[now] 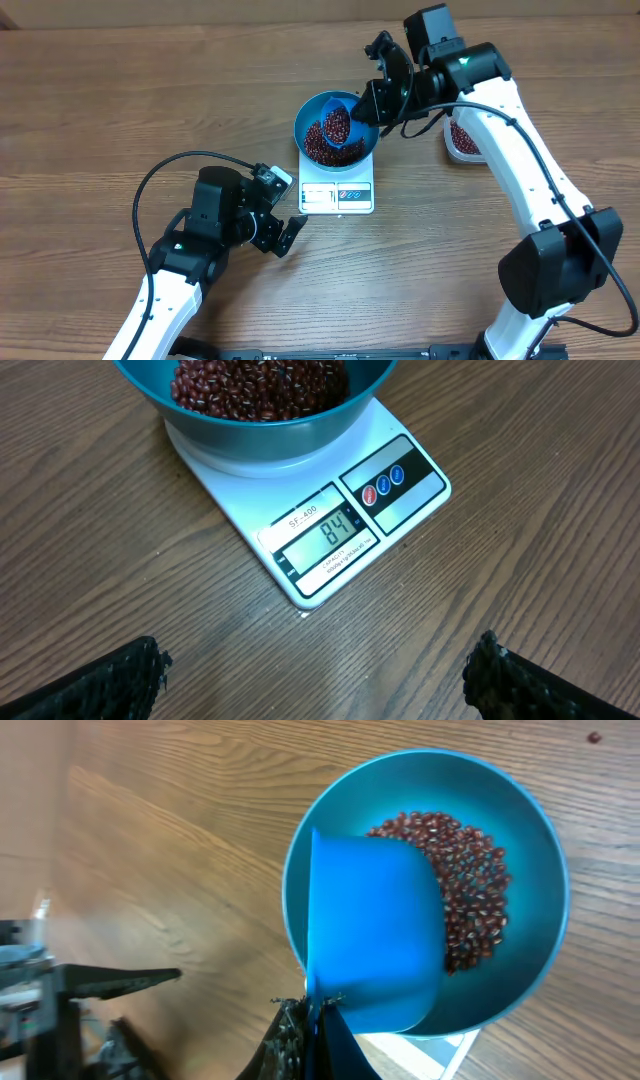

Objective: Scoop item into bowl and weigh 150g on scale

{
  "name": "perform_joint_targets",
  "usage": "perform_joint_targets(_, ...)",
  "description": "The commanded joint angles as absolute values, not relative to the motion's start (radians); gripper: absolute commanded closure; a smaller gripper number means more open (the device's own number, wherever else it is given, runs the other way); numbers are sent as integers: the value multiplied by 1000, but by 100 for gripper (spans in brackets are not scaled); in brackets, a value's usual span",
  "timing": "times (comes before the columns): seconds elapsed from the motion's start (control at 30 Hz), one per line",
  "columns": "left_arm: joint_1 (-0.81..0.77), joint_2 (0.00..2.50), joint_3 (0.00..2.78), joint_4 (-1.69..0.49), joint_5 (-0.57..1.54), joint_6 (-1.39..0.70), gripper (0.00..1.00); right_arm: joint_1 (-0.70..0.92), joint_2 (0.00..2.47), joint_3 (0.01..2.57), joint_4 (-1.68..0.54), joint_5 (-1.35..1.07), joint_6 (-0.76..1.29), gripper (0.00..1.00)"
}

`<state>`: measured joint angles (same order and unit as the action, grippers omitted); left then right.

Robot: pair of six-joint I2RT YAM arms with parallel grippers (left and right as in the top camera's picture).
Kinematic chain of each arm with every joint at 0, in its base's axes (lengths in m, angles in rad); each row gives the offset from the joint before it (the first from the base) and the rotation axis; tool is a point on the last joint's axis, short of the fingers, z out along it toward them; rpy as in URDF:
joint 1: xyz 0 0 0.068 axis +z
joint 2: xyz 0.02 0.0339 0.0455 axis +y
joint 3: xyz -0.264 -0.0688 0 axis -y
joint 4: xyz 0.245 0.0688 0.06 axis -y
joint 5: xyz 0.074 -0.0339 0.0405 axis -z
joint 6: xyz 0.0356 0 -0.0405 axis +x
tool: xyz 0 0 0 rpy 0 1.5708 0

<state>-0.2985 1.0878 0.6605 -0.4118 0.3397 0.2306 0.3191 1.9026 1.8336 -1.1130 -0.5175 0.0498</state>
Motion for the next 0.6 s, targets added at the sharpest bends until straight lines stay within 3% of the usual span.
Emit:
perform_joint_targets(0.0,-292,1092,655,-411,336,213,0,347,1859,1868,-1092,-410,53,96)
perform_joint_targets(0.57,-292,1092,655,-411,336,213,0,400,1859,1868,-1063,-300,-5,96)
